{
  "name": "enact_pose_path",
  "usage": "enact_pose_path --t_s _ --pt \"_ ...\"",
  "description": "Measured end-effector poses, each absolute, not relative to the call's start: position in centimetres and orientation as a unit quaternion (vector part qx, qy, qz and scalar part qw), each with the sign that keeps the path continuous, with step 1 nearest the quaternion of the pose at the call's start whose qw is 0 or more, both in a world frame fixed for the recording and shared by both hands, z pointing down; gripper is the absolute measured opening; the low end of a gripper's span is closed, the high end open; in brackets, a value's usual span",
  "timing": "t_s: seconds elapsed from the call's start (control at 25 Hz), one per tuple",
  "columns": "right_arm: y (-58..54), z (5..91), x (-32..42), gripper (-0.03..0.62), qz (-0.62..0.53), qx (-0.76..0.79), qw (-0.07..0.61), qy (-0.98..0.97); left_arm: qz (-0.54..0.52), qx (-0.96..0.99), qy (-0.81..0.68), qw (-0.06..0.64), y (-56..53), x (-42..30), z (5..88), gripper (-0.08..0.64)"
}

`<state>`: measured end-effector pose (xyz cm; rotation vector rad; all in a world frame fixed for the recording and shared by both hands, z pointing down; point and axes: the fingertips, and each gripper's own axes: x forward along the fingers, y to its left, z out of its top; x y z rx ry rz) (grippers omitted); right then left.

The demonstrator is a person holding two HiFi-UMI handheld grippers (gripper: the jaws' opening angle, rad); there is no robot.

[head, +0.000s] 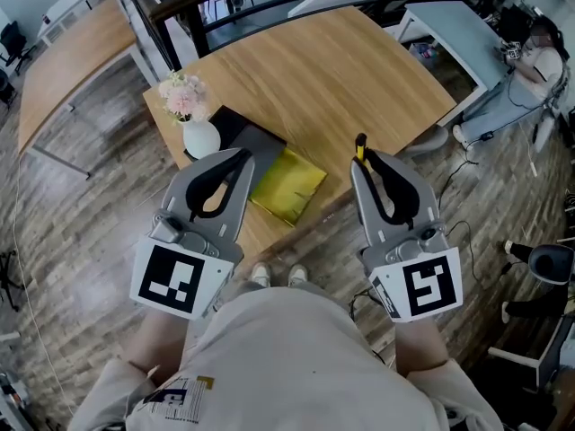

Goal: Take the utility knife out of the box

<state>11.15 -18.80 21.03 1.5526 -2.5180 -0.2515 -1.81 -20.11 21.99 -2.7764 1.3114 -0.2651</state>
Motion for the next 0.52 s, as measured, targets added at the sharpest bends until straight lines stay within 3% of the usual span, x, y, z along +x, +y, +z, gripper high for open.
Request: enact_pose_path --t_s 0.52 --pt "-18.0 20.3 11.8 0.06 -0.078 0.522 0.085 -0.845 -0.093 -0.904 0.415 0.034 -19.4 -0.9 21.7 0.002"
